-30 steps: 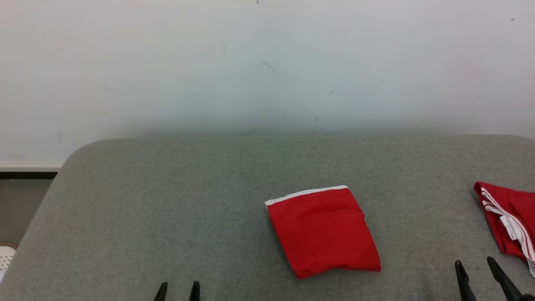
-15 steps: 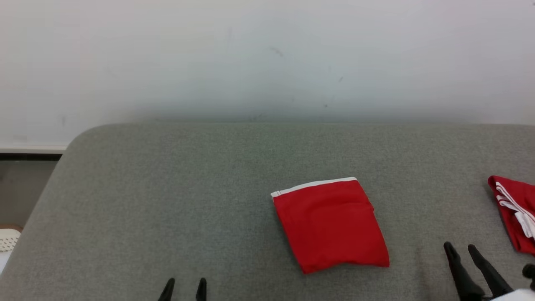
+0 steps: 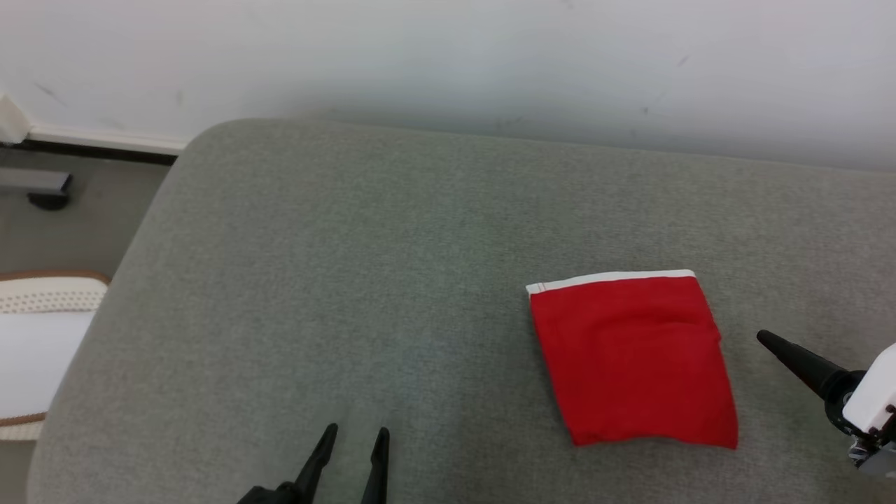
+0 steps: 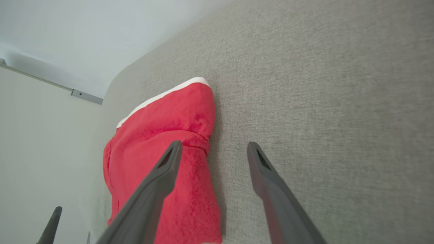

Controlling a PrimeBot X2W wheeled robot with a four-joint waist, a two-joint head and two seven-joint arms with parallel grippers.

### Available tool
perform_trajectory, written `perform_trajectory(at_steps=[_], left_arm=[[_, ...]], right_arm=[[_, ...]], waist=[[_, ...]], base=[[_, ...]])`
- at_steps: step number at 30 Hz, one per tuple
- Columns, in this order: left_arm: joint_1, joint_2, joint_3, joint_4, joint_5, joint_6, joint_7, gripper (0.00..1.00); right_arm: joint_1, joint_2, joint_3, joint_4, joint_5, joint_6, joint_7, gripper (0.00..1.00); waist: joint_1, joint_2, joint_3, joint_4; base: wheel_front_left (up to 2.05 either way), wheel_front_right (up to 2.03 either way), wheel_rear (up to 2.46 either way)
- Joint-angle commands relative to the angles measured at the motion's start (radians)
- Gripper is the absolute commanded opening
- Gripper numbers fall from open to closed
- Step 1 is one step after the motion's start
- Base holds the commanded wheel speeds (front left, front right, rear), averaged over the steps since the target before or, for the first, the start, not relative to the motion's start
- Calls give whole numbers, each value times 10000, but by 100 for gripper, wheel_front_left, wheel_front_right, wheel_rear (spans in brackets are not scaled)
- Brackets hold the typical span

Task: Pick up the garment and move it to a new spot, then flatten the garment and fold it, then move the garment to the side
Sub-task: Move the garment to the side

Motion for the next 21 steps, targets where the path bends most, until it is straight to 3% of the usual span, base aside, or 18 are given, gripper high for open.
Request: perform_trajectory(at_steps=[1, 10, 20, 21], left_arm=[[-141, 35, -167, 45, -180, 81, 3, 100], [-174, 35, -475, 135, -351, 280, 3, 100], [-225, 35, -500, 171, -405, 345, 3, 100], [-233, 35, -519, 178, -408, 359, 3, 100]], right_arm=[[-388, 42, -87, 416, 168, -10, 351, 100], [-881, 180, -134, 1292, 155, -9, 1292, 100], [-999, 740, 9, 1242, -14, -9, 1780, 100], [-1018, 795, -21, 1175, 2, -9, 1738, 76]], waist=[[-1, 0, 390, 633], [-1, 0, 542, 1331], [-1, 0, 548, 1381], [-1, 0, 541, 1365]], base=[[0, 0, 0], [0, 0, 0], [0, 0, 0], [0, 0, 0]])
